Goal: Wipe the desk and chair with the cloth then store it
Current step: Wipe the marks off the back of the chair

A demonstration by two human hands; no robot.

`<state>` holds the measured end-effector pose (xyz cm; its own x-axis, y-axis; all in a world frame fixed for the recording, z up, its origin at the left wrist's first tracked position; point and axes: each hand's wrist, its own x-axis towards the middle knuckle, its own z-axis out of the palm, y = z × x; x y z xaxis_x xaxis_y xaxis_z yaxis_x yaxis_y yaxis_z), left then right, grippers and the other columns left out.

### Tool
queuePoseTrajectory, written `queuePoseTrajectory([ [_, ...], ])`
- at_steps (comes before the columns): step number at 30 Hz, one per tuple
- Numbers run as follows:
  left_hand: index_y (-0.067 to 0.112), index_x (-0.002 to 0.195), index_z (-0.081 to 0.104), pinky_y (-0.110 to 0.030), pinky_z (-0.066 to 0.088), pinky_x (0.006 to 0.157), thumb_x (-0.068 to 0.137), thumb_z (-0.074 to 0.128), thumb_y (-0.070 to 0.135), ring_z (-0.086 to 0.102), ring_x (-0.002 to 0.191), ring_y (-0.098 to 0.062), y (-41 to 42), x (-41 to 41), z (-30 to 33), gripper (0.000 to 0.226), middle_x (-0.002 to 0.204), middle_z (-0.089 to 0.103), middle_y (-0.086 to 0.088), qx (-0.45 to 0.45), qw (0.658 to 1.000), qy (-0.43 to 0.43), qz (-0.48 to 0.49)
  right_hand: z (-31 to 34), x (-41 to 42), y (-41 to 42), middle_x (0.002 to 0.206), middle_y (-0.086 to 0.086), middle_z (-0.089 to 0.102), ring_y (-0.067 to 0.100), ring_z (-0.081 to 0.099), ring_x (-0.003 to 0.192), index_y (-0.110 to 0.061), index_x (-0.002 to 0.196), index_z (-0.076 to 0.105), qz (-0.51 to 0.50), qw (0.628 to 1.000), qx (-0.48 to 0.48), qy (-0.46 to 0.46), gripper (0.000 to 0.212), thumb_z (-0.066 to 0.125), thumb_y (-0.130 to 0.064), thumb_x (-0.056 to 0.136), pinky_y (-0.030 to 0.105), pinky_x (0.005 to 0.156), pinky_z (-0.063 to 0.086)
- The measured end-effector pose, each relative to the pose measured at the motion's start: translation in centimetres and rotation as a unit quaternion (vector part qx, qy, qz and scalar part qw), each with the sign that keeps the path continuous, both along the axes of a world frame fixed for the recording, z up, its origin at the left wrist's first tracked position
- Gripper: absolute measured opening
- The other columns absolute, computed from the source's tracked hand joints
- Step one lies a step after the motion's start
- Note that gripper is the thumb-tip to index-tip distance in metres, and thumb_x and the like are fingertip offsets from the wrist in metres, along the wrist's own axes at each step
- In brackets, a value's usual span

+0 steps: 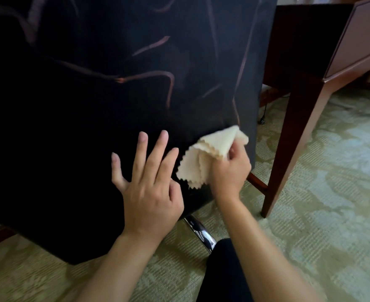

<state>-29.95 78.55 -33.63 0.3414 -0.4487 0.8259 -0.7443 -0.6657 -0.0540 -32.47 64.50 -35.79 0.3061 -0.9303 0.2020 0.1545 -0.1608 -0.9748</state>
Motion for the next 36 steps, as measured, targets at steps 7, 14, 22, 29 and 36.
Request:
queuePoseTrajectory([
  [7,0.014,0.112,0.071,-0.062,0.015,0.117,0.081,0.060,0.004,0.037,0.144,-0.028,-2.6,-1.7,0.9,0.034,0.145,0.053,-0.009,0.009,0.998,0.014,-0.059,-5.1,-1.9,2.5,0.058,-0.006,0.053,0.002,0.044,0.051,-0.019,0.065,0.048,0.046,0.993,0.081,0.073,0.030,0.054,-0.016,0.094,0.022,0.050,0.034],
  [14,0.006,0.146,0.045,-0.053,0.008,0.121,0.085,0.062,0.009,0.029,0.149,-0.019,-3.1,-0.5,1.3,0.063,0.155,0.040,-0.005,0.028,0.998,0.027,-0.051,6.3,-0.4,0.2,0.058,-0.012,0.056,0.000,0.053,0.055,-0.018,0.072,0.059,0.087,0.991,-0.090,-0.053,0.022,0.060,-0.017,0.094,0.018,0.054,0.041],
  [22,0.012,0.137,0.057,-0.054,0.011,0.119,0.080,0.058,0.009,0.032,0.148,-0.021,-3.0,-0.7,1.8,0.057,0.153,0.045,-0.005,0.068,0.997,0.013,-0.044,-5.6,-0.7,0.3,0.071,-0.006,0.064,0.017,0.059,0.070,-0.017,0.077,0.058,-0.004,0.979,0.187,0.082,0.017,0.053,-0.019,0.093,0.036,0.063,0.047],
  [29,0.012,0.134,0.058,-0.057,0.014,0.118,0.080,0.058,0.009,0.031,0.148,-0.023,-3.0,-1.2,2.2,0.054,0.153,0.044,-0.007,0.061,0.997,0.019,-0.047,2.8,-0.2,-0.4,0.065,-0.006,0.057,0.010,0.052,0.062,-0.021,0.067,0.049,0.030,0.998,0.028,0.043,0.028,0.052,-0.020,0.094,0.031,0.059,0.038],
  [36,0.012,0.132,0.057,-0.054,0.011,0.121,0.078,0.060,0.006,0.033,0.146,-0.026,-3.1,-1.6,2.5,0.054,0.151,0.047,-0.009,0.049,0.996,0.023,-0.066,3.7,0.0,-3.0,0.068,-0.005,0.060,0.014,0.059,0.068,-0.015,0.074,0.058,0.018,0.999,-0.022,0.043,0.021,0.052,-0.022,0.093,0.034,0.062,0.044],
])
